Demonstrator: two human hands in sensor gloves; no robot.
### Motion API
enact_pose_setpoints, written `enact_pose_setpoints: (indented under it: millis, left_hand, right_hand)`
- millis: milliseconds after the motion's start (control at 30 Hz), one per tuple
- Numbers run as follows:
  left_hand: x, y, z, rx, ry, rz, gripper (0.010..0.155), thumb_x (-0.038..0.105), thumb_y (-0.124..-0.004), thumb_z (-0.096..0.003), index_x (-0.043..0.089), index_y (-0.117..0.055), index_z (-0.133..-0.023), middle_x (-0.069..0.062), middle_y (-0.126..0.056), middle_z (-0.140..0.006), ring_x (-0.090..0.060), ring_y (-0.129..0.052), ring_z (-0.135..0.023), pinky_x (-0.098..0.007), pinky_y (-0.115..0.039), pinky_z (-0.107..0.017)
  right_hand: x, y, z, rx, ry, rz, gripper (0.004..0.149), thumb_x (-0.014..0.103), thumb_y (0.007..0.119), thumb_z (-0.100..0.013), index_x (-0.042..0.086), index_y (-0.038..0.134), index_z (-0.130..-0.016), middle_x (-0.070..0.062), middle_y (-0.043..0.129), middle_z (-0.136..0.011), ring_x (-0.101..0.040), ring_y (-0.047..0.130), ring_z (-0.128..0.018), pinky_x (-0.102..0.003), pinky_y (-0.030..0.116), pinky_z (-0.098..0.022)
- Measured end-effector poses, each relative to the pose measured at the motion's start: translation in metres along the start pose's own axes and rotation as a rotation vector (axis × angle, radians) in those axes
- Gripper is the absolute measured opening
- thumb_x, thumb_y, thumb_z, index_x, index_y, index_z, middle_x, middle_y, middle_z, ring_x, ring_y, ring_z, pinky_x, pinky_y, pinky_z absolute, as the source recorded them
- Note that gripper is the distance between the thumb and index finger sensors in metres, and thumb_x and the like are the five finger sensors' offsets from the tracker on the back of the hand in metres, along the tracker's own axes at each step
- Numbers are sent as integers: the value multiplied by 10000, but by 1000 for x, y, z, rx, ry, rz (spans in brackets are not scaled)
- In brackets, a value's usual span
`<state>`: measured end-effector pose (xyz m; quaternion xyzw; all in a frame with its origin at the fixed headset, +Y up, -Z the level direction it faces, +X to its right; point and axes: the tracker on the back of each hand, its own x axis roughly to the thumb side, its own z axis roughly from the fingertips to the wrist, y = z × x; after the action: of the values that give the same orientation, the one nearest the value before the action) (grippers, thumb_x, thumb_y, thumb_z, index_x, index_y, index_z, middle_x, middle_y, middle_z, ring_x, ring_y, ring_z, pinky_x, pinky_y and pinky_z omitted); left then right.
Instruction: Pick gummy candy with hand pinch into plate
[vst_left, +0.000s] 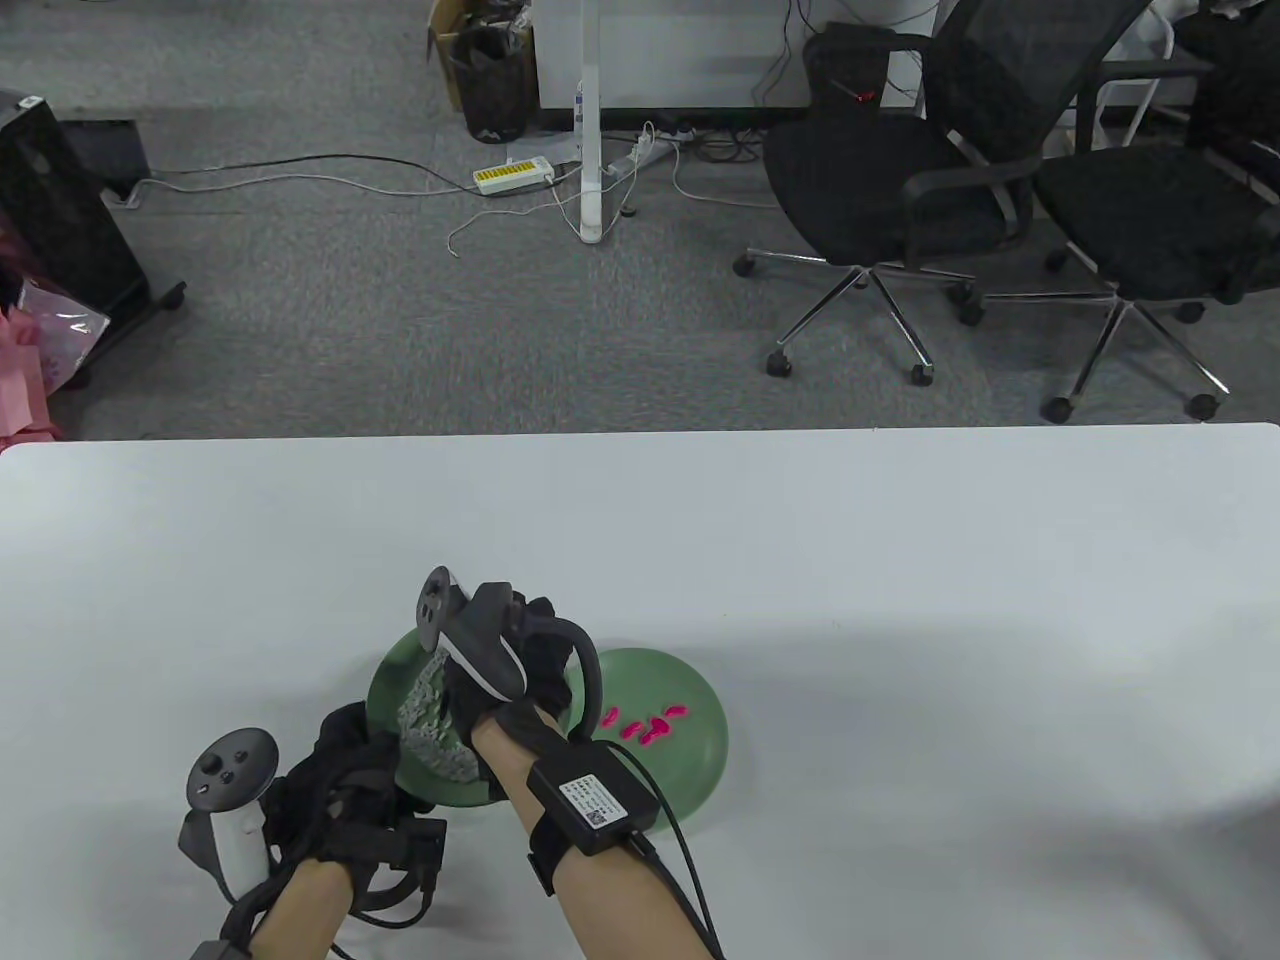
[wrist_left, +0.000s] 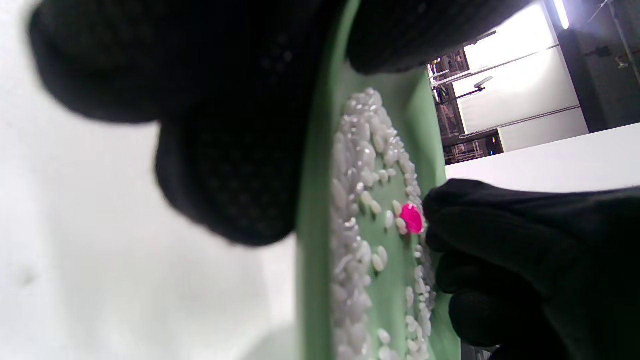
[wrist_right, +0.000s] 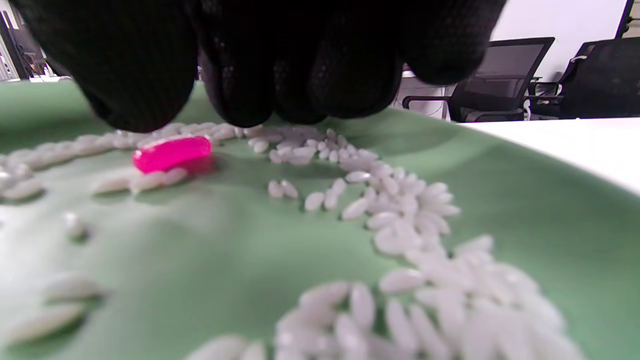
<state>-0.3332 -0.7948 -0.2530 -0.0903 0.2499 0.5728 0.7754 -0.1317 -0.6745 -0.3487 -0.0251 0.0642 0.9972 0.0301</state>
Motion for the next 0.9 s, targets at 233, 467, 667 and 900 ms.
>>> enact_pose_setpoints:
  millis: [233, 467, 667, 900]
  left_hand:
    - [-2, 0, -2, -2, -4, -6, 566, 312, -784, -426, 208, -683, -973, -15, -961, -793, -262, -1143, -208, -317, -973, -150]
    - [-5, 2, -4, -2, 1, 16, 567, 311, -784, -425, 200, -684, -972, -24, -961, -791, -261, -1142, -200, -315, -973, -145]
    - [-3, 1, -3, 0, -1, 5, 567, 312, -785, -425, 203, -684, -973, -19, -962, -793, -261, -1143, -203, -315, -973, -146]
    - [-9, 0, -9, 2, 8, -13, 566, 313, -789, -425, 209, -690, -972, -16, -968, -789, -262, -1145, -204, -317, -974, -146]
  right_hand:
    - [4, 1, 2, -29, -29, 49, 512, 474, 908, -321, 271, 906, -790, 32, 885, -833, -246, 872, -685, -476, 735, -577]
    - [5, 3, 6, -30, -57, 10, 488, 463, 903, -326, 268, 918, -773, 34, 892, -815, -245, 875, -676, -480, 736, -574]
    - [5, 4, 8, -56, -72, -10, 450, 443, 906, -328, 279, 925, -746, 45, 898, -796, -239, 878, -669, -478, 738, -576]
    - [-18, -1, 1, -7, -29, -179, 422, 448, 895, -333, 290, 937, -722, 53, 911, -778, -231, 888, -659, -470, 748, -567]
